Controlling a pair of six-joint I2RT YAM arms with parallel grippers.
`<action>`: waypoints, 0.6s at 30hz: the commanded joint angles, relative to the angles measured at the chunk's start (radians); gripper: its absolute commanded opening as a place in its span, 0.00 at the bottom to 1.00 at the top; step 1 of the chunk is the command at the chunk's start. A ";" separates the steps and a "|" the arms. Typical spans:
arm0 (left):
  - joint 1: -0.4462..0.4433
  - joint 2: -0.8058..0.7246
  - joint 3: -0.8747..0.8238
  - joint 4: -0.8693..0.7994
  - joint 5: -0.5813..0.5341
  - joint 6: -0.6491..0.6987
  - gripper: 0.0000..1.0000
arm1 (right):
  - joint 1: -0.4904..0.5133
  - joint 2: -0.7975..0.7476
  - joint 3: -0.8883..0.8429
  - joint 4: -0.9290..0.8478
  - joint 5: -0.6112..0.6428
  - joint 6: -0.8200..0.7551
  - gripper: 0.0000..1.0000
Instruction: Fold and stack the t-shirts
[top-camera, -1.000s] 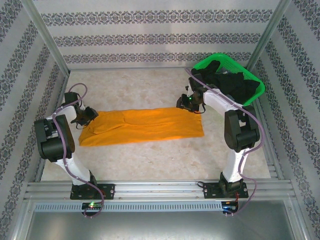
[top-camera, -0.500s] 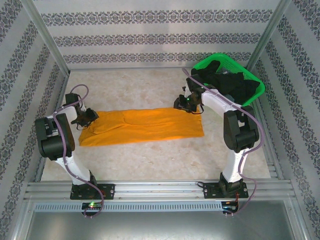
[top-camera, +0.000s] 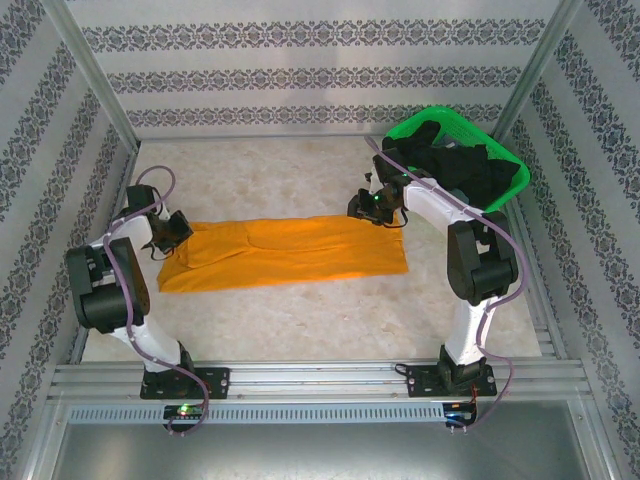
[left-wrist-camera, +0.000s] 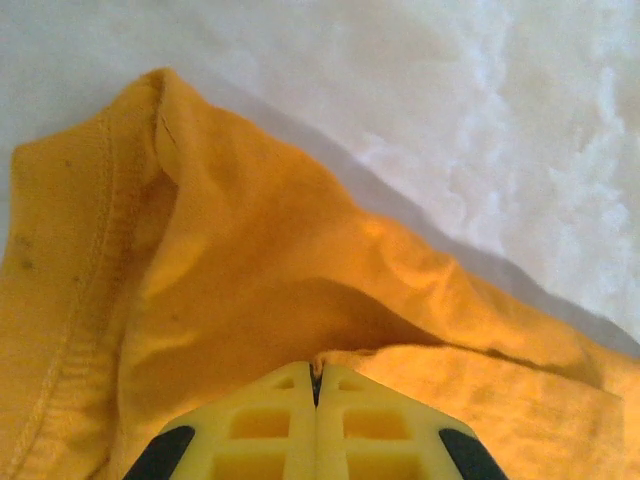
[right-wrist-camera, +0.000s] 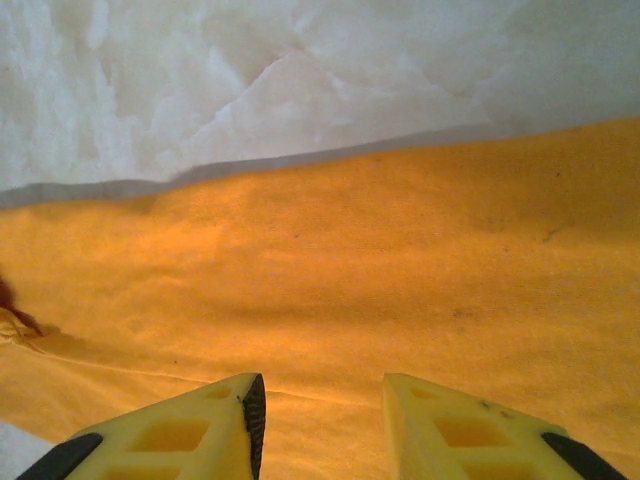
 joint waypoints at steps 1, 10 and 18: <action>-0.018 -0.094 -0.037 -0.022 -0.007 0.014 0.00 | 0.009 -0.024 0.028 0.000 -0.021 0.001 0.38; -0.035 -0.317 -0.196 -0.049 0.018 -0.014 0.00 | 0.009 -0.043 0.025 -0.008 -0.037 0.003 0.38; -0.041 -0.465 -0.331 -0.036 0.085 -0.096 0.00 | 0.037 -0.114 -0.019 0.005 -0.058 0.023 0.38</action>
